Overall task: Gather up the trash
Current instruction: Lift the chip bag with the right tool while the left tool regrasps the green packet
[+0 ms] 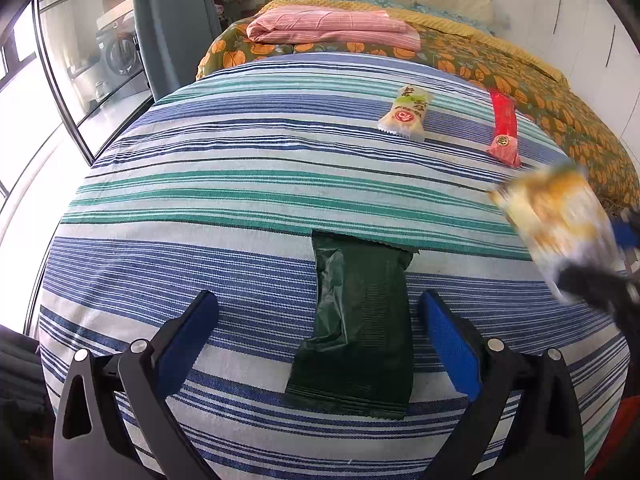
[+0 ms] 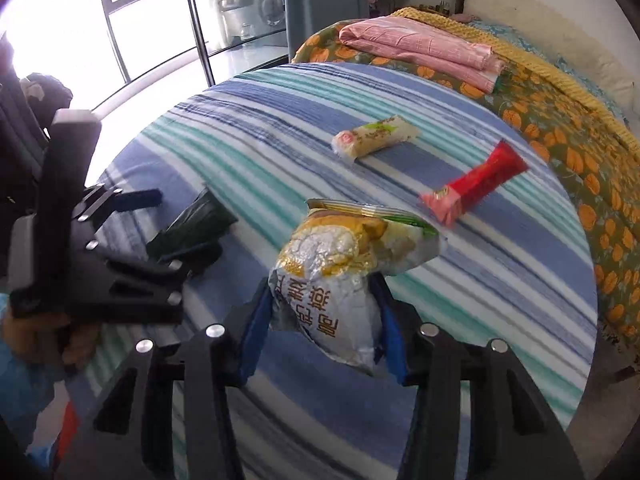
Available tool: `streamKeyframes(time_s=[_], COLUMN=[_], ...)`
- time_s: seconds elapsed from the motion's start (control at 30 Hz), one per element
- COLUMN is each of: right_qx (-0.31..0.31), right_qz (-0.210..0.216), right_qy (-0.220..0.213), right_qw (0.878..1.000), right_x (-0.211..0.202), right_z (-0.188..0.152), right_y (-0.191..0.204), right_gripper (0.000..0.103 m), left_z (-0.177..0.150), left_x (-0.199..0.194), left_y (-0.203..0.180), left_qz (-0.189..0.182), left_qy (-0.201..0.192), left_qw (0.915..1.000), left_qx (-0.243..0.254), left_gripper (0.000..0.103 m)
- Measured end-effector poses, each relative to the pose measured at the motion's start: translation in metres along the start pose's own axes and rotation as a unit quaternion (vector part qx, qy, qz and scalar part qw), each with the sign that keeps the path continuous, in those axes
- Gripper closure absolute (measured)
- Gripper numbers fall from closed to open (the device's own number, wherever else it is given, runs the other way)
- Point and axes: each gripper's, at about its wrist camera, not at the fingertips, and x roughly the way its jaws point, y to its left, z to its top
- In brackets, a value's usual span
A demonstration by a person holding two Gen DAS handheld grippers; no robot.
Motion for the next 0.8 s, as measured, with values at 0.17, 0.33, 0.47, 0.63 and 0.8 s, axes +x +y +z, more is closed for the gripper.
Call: streamKeyframes(time_s=[0.17, 0.33, 0.47, 0.63, 0.8], right_qx=[0.024, 0.071, 0.057, 0.052, 0.054], right_qz=[-0.006, -0.010, -0.038, -0.055, -0.058], right_qy=[-0.005, -0.011, -0.009, -0.006, -0.019], right_qw=[1.000, 0.997, 0.998, 0.997, 0.997], right_x=[-0.010, 0.003, 0.012, 0.018, 0.018], right_z=[-0.045, -0.056, -0.054, -0.051, -0.052], right_y=[-0.005, -0.016, -0.006, 0.000, 0.000], right_gripper=[0.027, 0.018, 0.015, 0.010, 0.009], left_z=[0.000, 0.000, 0.000, -0.001, -0.001], left_x=[0.000, 0.000, 0.000, 0.000, 0.000], left_y=[0.000, 0.000, 0.000, 0.000, 0.000], left_qz=[0.000, 0.000, 0.001, 0.002, 0.002], left_qy=[0.000, 0.000, 0.000, 0.000, 0.000], left_qw=[1.0000, 1.0000, 1.0000, 1.0000, 1.0000], left_qx=[0.000, 0.000, 0.000, -0.001, -0.001], left_gripper=[0.005, 0.005, 0.005, 0.005, 0.005])
